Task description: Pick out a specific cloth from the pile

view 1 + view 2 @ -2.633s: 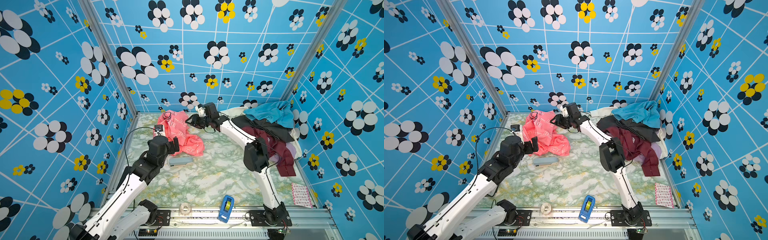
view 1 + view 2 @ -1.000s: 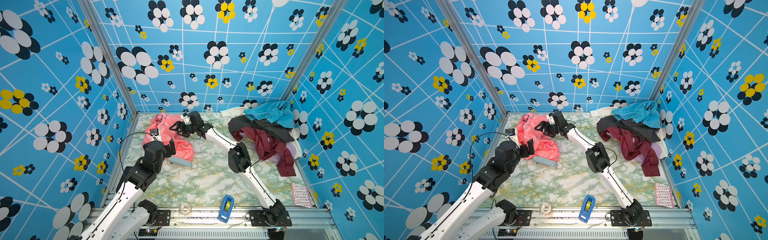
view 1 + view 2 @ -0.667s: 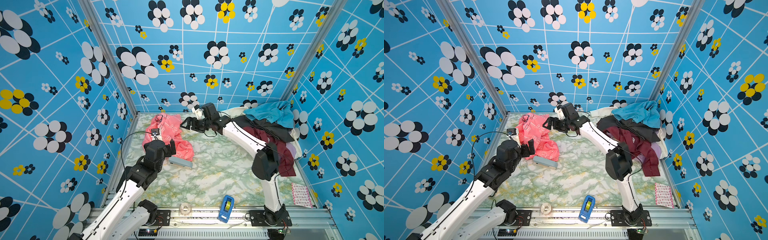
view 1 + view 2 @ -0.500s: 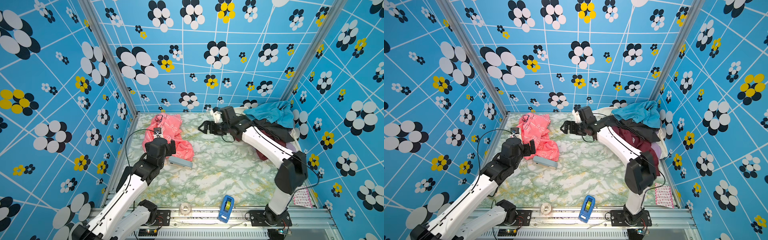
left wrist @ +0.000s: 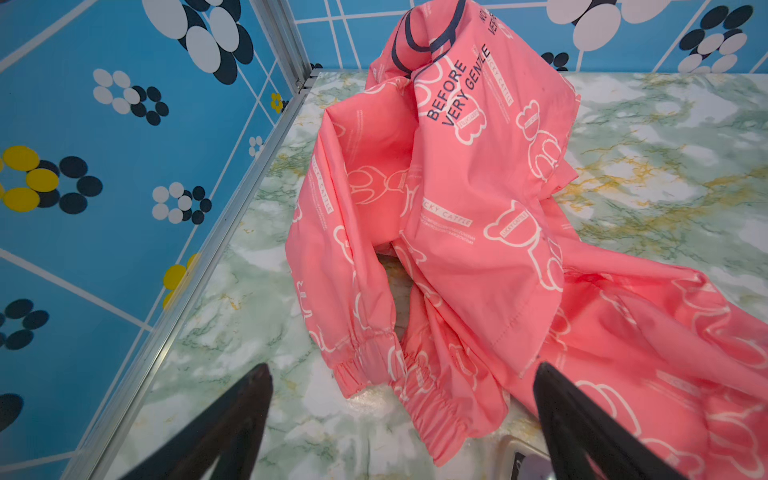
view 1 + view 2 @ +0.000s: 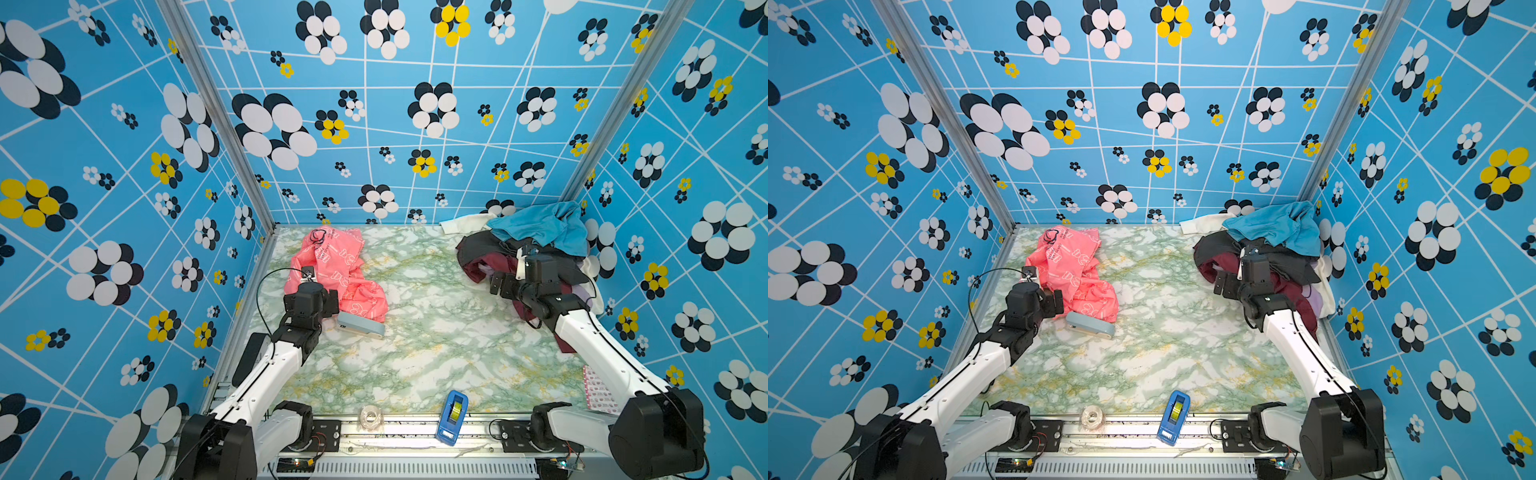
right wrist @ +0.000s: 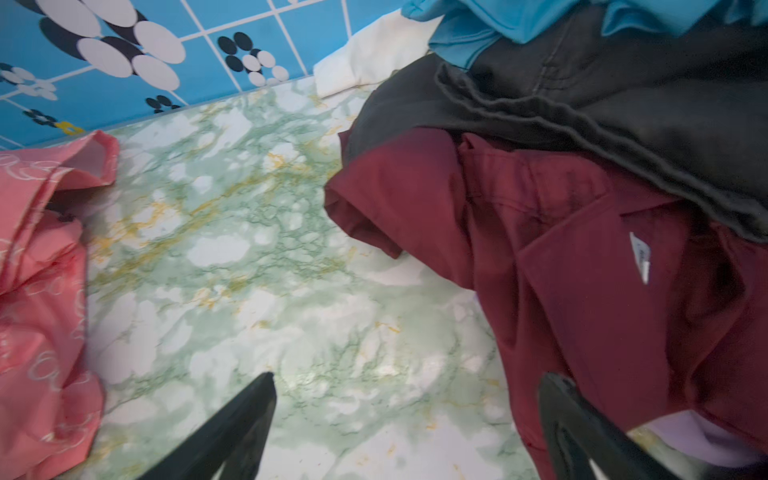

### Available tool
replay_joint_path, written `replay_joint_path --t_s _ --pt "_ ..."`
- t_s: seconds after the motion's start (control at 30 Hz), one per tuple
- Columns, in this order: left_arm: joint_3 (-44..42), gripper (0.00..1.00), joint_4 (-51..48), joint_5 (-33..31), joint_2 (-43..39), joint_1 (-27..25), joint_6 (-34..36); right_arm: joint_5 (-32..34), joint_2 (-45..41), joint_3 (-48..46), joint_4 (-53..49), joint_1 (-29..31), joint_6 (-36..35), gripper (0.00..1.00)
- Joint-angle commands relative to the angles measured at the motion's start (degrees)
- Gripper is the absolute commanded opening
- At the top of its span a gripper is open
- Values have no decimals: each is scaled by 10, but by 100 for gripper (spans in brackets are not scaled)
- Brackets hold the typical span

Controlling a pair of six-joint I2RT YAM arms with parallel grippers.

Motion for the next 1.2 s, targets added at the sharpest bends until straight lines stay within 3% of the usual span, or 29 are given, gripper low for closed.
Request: replay_joint_path --t_s 0.0,0.27,0.5,0.67,1.17 --pt "-22 99 86 37 15 20 17 36 0 -42 83 -32 -43 99" --pt "-50 99 172 59 81 39 29 78 27 -152 275 -70 -56 99" --pt "-91 99 267 51 114 41 35 87 64 -191 381 -80 -67 99" --pt "-91 99 278 61 119 42 41 82 103 -222 476 -95 -40 99" --pt "-105 99 358 133 140 75 38 22 125 -258 585 -105 -66 99"
